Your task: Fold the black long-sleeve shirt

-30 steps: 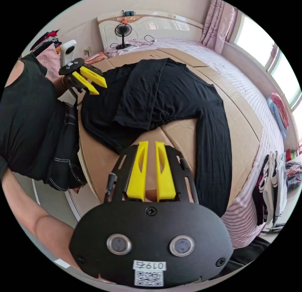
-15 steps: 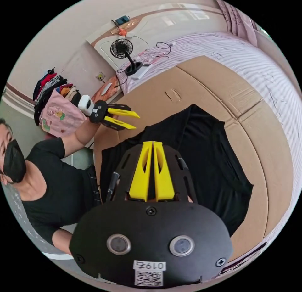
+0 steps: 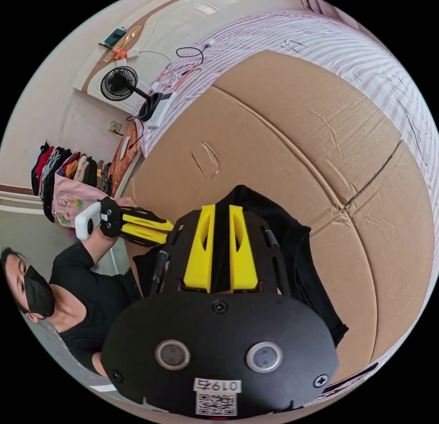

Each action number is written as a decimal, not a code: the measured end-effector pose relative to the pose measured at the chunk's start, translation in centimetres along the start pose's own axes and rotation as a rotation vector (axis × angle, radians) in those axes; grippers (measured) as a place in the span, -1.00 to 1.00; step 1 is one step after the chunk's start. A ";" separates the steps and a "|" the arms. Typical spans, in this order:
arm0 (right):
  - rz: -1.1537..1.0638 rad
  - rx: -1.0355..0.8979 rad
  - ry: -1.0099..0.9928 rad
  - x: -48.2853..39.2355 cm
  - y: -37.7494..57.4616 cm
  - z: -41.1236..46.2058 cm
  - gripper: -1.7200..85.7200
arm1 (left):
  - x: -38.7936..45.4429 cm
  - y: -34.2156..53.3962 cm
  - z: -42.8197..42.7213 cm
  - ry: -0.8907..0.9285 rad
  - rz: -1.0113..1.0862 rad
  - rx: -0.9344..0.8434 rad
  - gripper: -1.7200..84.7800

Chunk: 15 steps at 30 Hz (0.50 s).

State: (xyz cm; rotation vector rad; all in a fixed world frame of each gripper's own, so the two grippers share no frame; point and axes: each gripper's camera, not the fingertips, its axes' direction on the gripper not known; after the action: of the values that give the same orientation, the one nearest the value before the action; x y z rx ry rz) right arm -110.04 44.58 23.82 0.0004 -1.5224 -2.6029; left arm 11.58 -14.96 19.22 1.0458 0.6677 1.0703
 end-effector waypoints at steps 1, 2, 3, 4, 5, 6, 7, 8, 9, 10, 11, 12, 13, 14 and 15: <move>0.006 -0.009 0.018 0.4 -1.5 0.5 -0.82 | -0.6 0.0 0.2 0.002 -0.001 -0.002 -0.93; 0.006 -0.021 0.027 0.8 -2.9 1.0 -0.81 | -1.2 -0.1 0.3 0.001 0.002 -0.005 -0.93; 0.007 -0.027 0.027 1.0 -3.6 1.3 -0.81 | -1.5 -0.1 0.4 -0.002 0.005 -0.007 -0.93; 0.010 -0.032 0.018 1.4 -4.8 1.8 -0.81 | -2.0 0.0 0.4 -0.007 0.007 -0.010 -0.94; 0.006 -0.033 0.001 1.7 -6.0 2.2 -0.81 | -2.6 0.0 0.5 -0.009 0.004 -0.017 -0.94; 0.007 -0.035 -0.006 1.8 -6.5 2.5 -0.81 | -2.9 0.0 0.5 -0.011 0.006 -0.020 -0.94; 0.015 -0.040 -0.005 2.1 -7.6 2.9 -0.83 | -3.4 0.0 0.6 -0.016 0.014 -0.026 -0.94; 0.014 -0.039 0.001 2.3 -8.5 3.3 -0.86 | -4.0 0.1 0.6 -0.021 0.015 -0.035 -0.94; 0.010 -0.039 0.002 2.4 -9.0 3.5 -0.89 | -4.3 0.1 0.7 -0.022 0.013 -0.039 -0.94; 0.012 -0.033 0.011 2.6 -9.8 3.8 -0.92 | -4.9 0.1 0.8 -0.020 0.009 -0.045 -0.94; 0.016 -0.016 0.018 2.8 -10.4 3.9 -0.94 | -5.6 0.1 0.9 -0.016 0.004 -0.050 -0.94; 0.017 -0.006 0.015 2.9 -10.7 4.0 -0.95 | -6.0 0.1 0.9 -0.021 -0.002 -0.054 -0.94; 0.025 0.019 0.005 3.3 -11.2 4.0 -0.96 | -6.7 0.2 0.9 -0.031 -0.016 -0.065 -0.94; 0.036 0.053 -0.002 3.6 -11.7 3.9 -0.97 | -7.4 0.4 0.9 -0.041 -0.029 -0.076 -0.94; 0.040 0.071 -0.007 3.8 -11.9 3.9 -0.97 | -7.7 0.6 0.8 -0.049 -0.039 -0.077 -0.94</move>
State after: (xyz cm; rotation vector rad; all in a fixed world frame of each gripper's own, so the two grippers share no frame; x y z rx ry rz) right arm -115.35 53.28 15.66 -0.0316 -1.5992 -2.5193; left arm 9.18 -22.32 19.75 0.9860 0.6011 1.0254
